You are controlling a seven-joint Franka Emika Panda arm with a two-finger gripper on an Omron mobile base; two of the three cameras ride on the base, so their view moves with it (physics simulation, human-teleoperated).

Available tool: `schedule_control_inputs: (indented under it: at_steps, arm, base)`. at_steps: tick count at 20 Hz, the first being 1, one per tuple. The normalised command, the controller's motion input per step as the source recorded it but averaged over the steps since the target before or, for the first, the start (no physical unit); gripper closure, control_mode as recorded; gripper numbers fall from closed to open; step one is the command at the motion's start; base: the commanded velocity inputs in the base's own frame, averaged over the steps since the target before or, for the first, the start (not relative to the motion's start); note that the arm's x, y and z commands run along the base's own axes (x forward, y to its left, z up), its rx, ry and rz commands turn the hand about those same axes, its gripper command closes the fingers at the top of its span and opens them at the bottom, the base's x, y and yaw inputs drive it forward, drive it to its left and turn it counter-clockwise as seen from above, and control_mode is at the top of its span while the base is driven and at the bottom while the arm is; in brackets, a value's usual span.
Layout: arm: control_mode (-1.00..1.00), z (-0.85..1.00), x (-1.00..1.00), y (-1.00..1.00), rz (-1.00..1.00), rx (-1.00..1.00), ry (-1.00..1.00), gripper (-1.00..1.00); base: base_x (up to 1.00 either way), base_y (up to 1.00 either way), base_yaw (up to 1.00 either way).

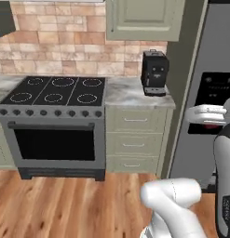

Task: Gather the bell pepper and squash from the fridge and place them on a tray on the dining counter. Then gather the fishs from the fridge and place them on the other tray.

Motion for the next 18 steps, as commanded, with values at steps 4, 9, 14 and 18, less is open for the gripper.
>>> schedule_control_inputs:
  at_steps: [4,9,14,18]
  arm:
    - [1.00,0.00,0.00,0.00,0.00,0.00,0.00,1.00]
    - [1.00,0.00,0.00,0.00,0.00,0.00,0.00,1.00]
    - [1.00,0.00,0.00,0.00,0.00,0.00,0.00,1.00]
    - [1.00,0.00,0.00,0.00,0.00,0.00,0.00,1.00]
  base:
    - [0.01,0.00,1.00]
    - [0.00,0.00,1.00]
    - [0.00,0.00,1.00]
    - [0.00,0.00,1.00]
